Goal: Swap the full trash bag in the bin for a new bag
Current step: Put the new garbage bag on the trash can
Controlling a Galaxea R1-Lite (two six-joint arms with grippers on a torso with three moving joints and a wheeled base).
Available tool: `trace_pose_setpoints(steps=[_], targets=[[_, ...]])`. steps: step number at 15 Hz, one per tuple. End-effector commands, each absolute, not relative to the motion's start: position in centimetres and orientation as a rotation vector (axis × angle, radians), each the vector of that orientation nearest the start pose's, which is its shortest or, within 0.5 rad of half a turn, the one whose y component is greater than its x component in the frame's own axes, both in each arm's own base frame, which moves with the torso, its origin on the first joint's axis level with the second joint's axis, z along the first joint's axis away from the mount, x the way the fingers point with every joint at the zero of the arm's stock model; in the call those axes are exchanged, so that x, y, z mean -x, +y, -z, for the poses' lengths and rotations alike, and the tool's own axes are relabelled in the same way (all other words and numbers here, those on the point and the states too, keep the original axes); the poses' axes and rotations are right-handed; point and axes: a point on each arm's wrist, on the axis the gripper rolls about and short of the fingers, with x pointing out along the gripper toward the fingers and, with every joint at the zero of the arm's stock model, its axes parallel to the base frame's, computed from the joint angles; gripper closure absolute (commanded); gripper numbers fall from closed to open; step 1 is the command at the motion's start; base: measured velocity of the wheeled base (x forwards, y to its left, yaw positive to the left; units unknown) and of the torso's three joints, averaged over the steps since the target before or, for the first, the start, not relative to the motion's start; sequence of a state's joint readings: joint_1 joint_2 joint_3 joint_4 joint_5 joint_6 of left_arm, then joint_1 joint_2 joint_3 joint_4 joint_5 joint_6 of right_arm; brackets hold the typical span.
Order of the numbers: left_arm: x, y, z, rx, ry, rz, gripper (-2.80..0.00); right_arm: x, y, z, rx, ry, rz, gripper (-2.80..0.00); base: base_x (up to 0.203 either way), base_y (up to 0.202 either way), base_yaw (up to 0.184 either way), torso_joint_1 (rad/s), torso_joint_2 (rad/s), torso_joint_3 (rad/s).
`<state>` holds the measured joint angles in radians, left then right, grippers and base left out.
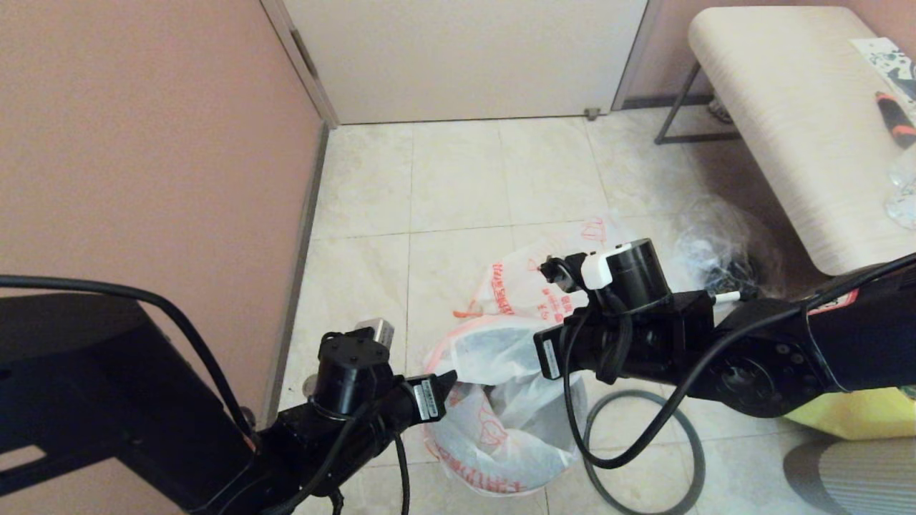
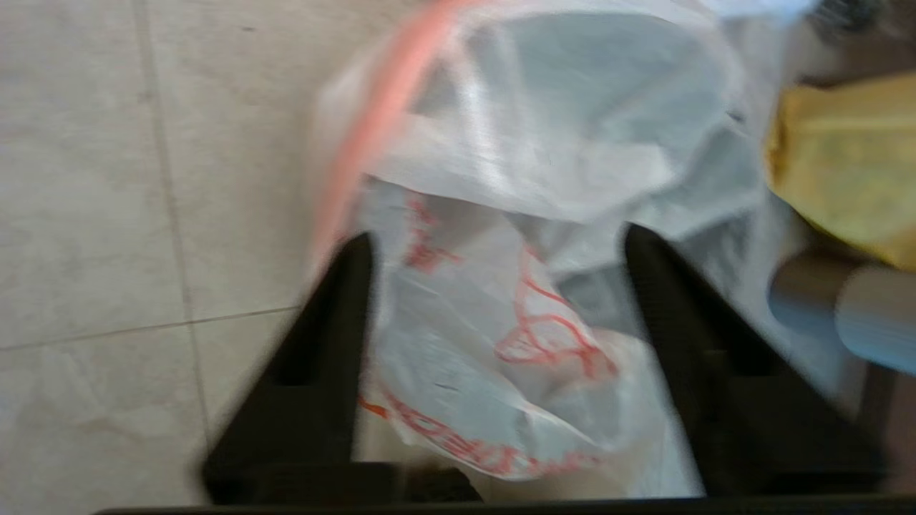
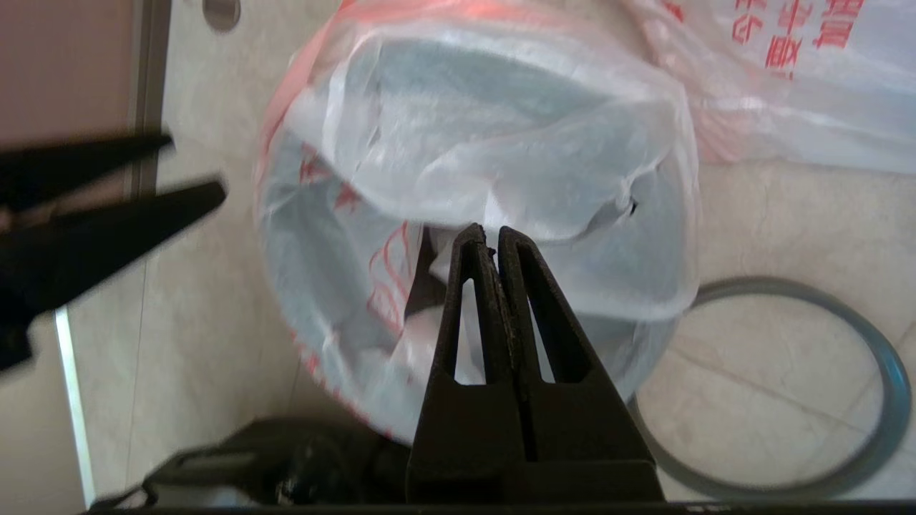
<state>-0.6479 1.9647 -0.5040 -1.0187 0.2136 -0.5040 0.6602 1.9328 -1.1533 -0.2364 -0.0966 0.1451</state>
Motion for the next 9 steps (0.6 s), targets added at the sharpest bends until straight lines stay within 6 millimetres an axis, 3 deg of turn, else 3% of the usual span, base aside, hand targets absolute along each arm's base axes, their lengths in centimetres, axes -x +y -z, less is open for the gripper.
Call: trace_pose_setpoints(steps=[1, 4, 7, 9], targets=[[-24.3, -18.1, -6.9, 0.297, 0.495, 0.332, 0.0, -30.0, 22.4, -14.8, 0.062, 0.557, -0.497, 0.0, 0.0, 0.0, 0.0, 0.0, 0.0, 0.0], [-25.8, -19.1, -5.7, 0.289, 0.523, 0.384, 0.0, -30.4, 22.2, -14.5, 0.055, 0.558, -0.489, 0.0, 0.0, 0.0, 0.0, 0.0, 0.0, 0.0], [-28.9, -20.1, -5.3, 0.269, 0.495, 0.371, 0.0, -30.6, 21.9, -14.3, 0.045, 0.539, -0.488, 0.0, 0.0, 0.0, 0.0, 0.0, 0.0, 0.0], [-31.2, -19.6, -5.1, 0.263, 0.498, 0.324, 0.0, -30.9, 21.3, -14.5, 0.036, 0.536, -0.477, 0.0, 0.0, 0.0, 0.0, 0.0, 0.0, 0.0]])
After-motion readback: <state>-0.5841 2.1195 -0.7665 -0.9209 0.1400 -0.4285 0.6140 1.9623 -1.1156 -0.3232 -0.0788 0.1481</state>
